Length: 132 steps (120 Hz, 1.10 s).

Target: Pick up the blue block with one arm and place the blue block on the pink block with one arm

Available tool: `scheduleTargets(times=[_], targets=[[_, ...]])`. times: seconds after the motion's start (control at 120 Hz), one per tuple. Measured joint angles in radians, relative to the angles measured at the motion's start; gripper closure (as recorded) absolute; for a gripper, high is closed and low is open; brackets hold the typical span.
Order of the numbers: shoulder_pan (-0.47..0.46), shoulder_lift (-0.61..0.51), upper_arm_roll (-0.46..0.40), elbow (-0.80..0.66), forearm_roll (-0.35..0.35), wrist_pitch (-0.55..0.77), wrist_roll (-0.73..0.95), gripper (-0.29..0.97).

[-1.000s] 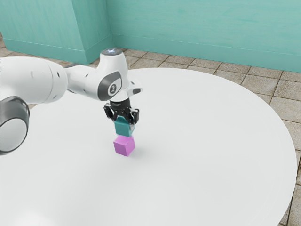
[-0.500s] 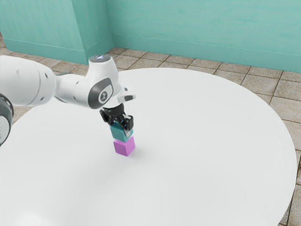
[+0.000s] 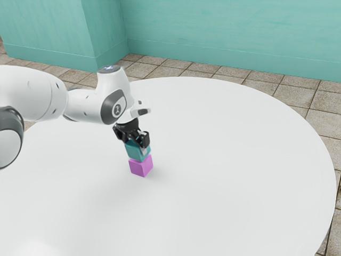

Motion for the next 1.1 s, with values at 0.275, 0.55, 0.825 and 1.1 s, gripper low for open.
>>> scheduleTargets(times=[0.275,0.55,0.825,1.1], targets=[[0.003,-0.006,0.001,-0.01,-0.044,0.001,0.028,0.3],[0.004,-0.019,0.006,-0.024,-0.052,0.0,0.048,0.26],[-0.003,-0.022,0.007,-0.02,-0.057,0.0,0.065,0.09],[-0.016,-0.141,0.026,-0.018,-0.054,-0.007,0.078,0.04]])
